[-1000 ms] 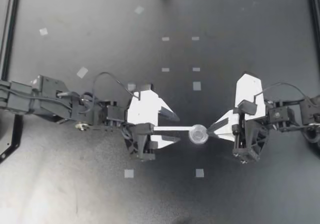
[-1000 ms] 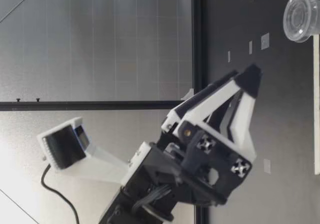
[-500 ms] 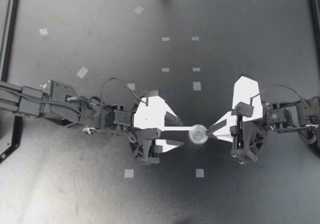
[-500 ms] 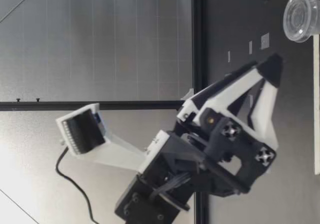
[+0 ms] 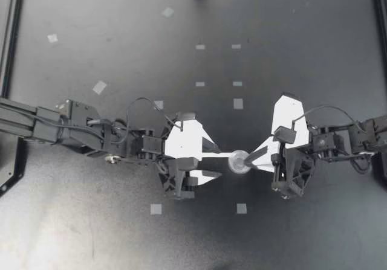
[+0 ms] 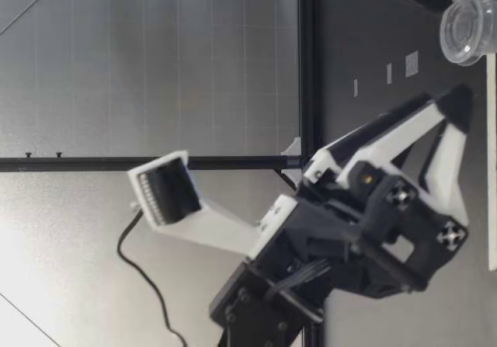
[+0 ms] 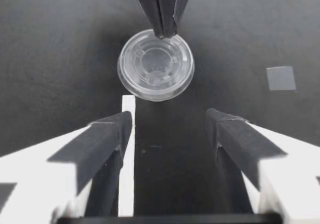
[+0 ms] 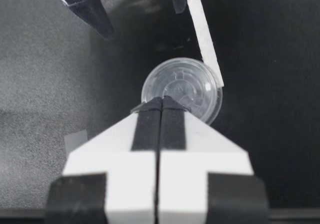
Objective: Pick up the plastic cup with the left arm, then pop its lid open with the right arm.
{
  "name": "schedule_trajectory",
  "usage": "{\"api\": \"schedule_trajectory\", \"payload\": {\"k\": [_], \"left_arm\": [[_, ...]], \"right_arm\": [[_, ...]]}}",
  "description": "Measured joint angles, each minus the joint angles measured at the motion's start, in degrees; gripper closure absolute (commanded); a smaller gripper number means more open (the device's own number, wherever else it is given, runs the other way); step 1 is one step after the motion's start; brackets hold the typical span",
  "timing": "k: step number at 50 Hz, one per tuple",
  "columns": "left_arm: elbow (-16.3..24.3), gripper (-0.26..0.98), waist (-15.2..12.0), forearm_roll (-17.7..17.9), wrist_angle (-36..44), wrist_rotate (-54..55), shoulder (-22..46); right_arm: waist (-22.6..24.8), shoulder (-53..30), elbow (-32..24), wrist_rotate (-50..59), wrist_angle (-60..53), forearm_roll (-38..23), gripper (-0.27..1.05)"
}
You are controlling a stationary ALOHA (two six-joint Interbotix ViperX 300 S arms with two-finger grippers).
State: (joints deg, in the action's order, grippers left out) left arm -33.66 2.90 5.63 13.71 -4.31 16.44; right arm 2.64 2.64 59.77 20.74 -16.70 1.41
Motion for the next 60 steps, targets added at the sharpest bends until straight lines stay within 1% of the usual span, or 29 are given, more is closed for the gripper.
{"api": "schedule_trajectory", "payload": {"k": [25,49,60], "left_arm": [[3.16,0.07,0.00,0.00,0.00,0.00,4.66],[5.98,0.07,0.00,0.00,0.09,-0.79,7.47],[6.59,0.07,0.00,0.00,0.18,-0.70,7.91]], "right_arm": [[0.35,-0.09,0.00,-0.09,0.00,-0.09,0.81],[0.44,-1.32,0.00,0.00,0.09,-0.09,0.81],[0.53,-1.32,0.00,0.26,1.76,-0.09,0.81]]}}
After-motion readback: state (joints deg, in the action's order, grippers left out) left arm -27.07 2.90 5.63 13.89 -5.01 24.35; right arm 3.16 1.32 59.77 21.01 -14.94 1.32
